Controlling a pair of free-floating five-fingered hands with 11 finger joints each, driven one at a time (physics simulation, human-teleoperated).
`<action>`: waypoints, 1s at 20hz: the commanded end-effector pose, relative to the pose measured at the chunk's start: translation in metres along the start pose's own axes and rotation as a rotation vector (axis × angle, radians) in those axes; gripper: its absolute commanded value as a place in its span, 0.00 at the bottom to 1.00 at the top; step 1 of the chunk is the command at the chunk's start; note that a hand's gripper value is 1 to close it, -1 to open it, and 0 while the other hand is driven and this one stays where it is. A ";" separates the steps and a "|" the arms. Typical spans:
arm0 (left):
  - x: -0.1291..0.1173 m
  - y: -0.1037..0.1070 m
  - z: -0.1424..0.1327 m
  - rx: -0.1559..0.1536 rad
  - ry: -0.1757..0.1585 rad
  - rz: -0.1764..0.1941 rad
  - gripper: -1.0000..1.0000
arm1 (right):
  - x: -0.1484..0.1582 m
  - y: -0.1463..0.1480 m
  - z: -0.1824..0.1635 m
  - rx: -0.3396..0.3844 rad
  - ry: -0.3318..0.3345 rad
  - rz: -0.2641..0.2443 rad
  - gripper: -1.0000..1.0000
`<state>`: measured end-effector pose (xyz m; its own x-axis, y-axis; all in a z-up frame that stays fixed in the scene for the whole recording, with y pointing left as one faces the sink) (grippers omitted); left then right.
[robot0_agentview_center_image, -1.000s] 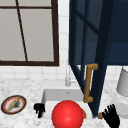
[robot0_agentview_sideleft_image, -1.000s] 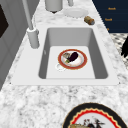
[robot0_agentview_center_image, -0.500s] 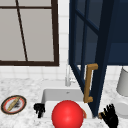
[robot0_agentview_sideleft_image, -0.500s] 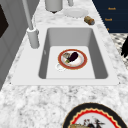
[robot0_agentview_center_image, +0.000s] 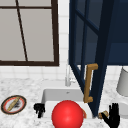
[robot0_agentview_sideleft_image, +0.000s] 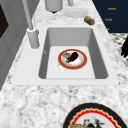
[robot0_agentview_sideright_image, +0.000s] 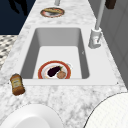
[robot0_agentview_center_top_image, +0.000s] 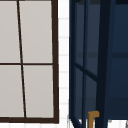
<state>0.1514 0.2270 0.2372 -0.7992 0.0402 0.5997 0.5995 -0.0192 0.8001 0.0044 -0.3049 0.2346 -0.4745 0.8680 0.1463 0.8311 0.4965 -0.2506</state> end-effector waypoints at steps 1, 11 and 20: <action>0.000 0.000 0.000 0.000 0.000 0.000 0.50 | 0.001 -0.002 0.001 -0.005 0.139 -0.019 0.00; 0.000 0.000 0.000 0.000 0.000 0.000 0.50 | 0.004 -0.007 0.003 -0.004 0.451 -0.035 0.00; 0.000 0.000 0.000 0.000 0.000 0.000 0.50 | 0.012 -0.030 -0.002 0.008 0.706 -0.007 0.00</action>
<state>0.1514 0.2270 0.2372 -0.7992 0.0402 0.5997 0.5995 -0.0192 0.8001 -0.0162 -0.3089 0.2398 -0.2421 0.6937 0.6784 0.8253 0.5149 -0.2319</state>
